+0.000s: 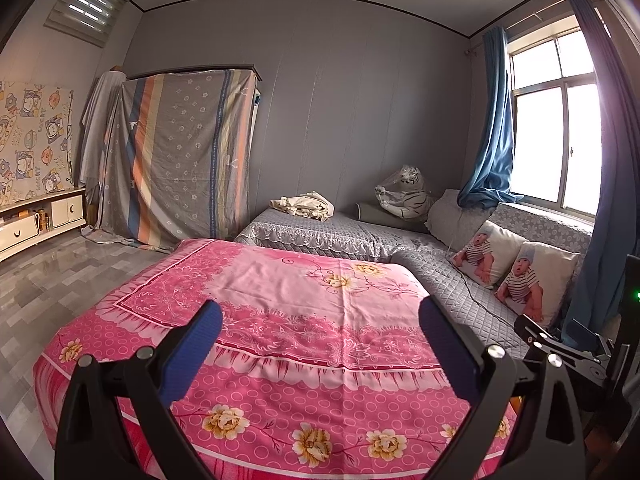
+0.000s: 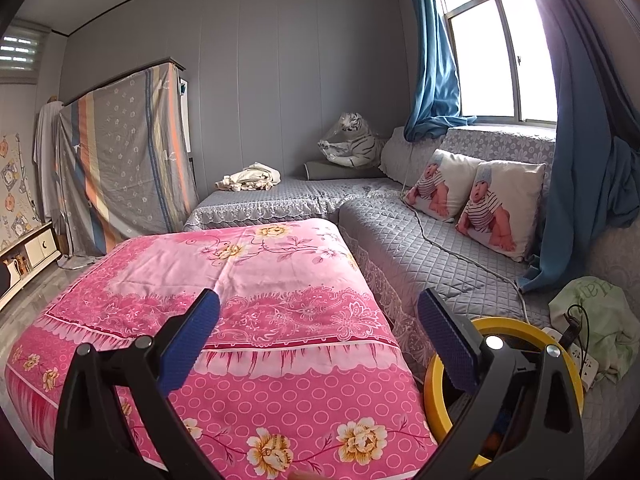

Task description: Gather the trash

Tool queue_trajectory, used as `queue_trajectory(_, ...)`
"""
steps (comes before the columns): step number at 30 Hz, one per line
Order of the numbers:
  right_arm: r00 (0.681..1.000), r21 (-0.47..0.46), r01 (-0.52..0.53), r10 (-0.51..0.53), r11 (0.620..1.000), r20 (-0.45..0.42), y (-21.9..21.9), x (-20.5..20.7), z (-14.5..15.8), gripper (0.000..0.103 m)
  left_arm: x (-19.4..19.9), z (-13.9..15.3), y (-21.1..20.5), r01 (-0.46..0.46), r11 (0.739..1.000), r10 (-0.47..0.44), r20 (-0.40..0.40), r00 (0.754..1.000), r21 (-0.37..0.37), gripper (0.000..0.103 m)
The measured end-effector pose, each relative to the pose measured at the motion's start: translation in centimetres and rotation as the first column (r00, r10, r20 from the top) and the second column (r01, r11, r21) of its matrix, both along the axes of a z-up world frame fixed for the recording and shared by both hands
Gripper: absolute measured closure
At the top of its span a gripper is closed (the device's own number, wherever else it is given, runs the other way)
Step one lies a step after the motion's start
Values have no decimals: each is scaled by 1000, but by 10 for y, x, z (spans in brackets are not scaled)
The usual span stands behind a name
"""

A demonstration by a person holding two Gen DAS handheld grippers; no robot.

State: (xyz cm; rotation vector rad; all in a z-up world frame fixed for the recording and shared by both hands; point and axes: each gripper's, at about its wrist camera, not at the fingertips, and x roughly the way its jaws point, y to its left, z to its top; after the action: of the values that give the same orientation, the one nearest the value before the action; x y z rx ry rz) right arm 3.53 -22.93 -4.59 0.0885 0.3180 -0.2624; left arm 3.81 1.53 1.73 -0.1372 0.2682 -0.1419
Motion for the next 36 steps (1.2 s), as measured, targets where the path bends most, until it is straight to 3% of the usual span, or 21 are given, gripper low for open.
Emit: queue_trajectory(36, 1000, 20, -1, 1, 1000, -18, -4, 0, -6, 8, 9, -7, -4, 40, 999, -40, -30, 999, -4, 8)
